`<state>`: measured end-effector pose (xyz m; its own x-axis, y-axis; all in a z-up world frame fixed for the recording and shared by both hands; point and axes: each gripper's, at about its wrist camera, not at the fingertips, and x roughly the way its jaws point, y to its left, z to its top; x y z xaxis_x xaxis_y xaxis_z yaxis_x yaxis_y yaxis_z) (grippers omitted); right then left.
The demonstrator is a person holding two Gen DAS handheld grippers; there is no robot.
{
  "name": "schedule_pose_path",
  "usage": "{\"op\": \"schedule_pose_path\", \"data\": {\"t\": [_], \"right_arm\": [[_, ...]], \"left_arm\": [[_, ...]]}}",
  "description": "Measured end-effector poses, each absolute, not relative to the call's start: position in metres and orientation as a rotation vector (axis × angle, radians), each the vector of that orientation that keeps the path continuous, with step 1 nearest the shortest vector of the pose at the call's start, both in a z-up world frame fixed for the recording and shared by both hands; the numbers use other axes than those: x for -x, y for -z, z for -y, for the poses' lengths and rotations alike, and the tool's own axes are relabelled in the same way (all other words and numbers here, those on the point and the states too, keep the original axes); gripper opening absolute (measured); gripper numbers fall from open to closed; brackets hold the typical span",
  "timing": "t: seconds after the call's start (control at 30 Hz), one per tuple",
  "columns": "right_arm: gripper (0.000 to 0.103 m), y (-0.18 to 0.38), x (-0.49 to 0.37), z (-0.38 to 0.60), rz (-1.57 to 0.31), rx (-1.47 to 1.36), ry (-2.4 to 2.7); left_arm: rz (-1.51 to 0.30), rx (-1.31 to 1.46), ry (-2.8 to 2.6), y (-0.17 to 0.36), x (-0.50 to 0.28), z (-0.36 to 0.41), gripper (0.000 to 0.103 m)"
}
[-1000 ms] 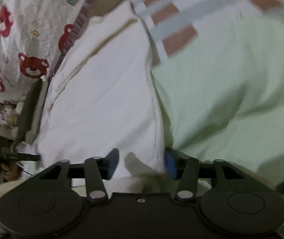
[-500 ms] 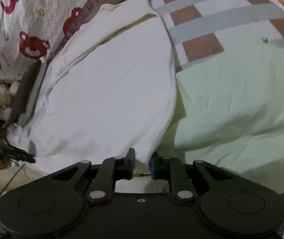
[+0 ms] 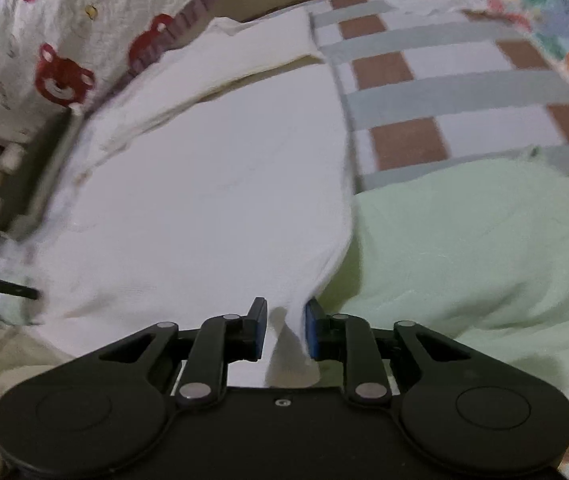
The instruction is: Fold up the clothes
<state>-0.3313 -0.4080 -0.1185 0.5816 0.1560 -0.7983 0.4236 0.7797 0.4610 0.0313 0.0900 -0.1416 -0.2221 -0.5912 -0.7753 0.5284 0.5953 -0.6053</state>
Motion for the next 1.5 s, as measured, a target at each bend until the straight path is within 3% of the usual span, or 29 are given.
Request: {"op": "schedule_pose_path", "data": {"t": [0.17, 0.23, 0.27, 0.33, 0.37, 0.4, 0.43, 0.63, 0.73, 0.97, 1.17, 1.27, 1.4, 1.5], "right_arm": [[0.022, 0.127, 0.331, 0.408, -0.954, -0.695, 0.192], [0.032, 0.131, 0.330, 0.408, -0.954, -0.700, 0.200], [0.046, 0.133, 0.330, 0.409, -0.953, -0.702, 0.204], [0.049, 0.136, 0.330, 0.409, -0.953, -0.707, 0.213], [0.036, 0.138, 0.330, 0.409, -0.952, -0.709, 0.217], [0.004, 0.136, 0.330, 0.409, -0.932, -0.709, 0.200], [0.006, 0.134, 0.330, 0.409, -0.908, -0.708, 0.179], [0.005, 0.085, 0.300, 0.419, -0.790, -0.582, 0.155], [0.005, 0.063, 0.276, 0.436, -0.733, -0.565, 0.159], [0.005, 0.056, 0.220, 0.451, -0.707, -0.587, 0.177], [0.005, 0.070, 0.195, 0.446, -0.789, -0.578, 0.144], [0.005, 0.080, 0.190, 0.452, -0.802, -0.588, 0.163], [0.006, 0.087, 0.182, 0.462, -0.814, -0.615, 0.167], [0.010, 0.094, 0.181, 0.462, -0.824, -0.624, 0.155]], "left_arm": [[-1.477, 0.008, 1.062, 0.148, -0.032, -0.091, 0.010], [-1.481, -0.030, 1.064, 0.150, -0.031, -0.091, 0.014], [-1.483, -0.050, 1.070, 0.150, -0.031, -0.091, 0.014], [-1.460, -0.110, 1.097, 0.150, -0.027, -0.082, 0.014], [-1.447, -0.141, 1.109, 0.151, -0.025, -0.078, 0.014], [-1.414, -0.201, 1.117, 0.146, -0.018, -0.072, 0.013], [-1.378, -0.261, 1.124, 0.142, -0.011, -0.066, 0.002], [-0.981, -0.379, 1.169, 0.068, -0.017, -0.037, 0.002], [-0.879, -0.312, 1.174, 0.033, -0.028, -0.019, 0.002], [-0.942, -0.307, 1.080, 0.060, -0.042, -0.011, 0.002], [-1.145, -0.160, 1.153, 0.097, -0.045, -0.026, 0.003], [-1.217, -0.111, 1.180, 0.111, -0.048, -0.030, 0.007], [-1.119, -0.236, 1.316, 0.110, -0.034, -0.025, 0.039], [-1.033, -0.465, 1.306, 0.116, -0.017, -0.013, 0.041]]}}
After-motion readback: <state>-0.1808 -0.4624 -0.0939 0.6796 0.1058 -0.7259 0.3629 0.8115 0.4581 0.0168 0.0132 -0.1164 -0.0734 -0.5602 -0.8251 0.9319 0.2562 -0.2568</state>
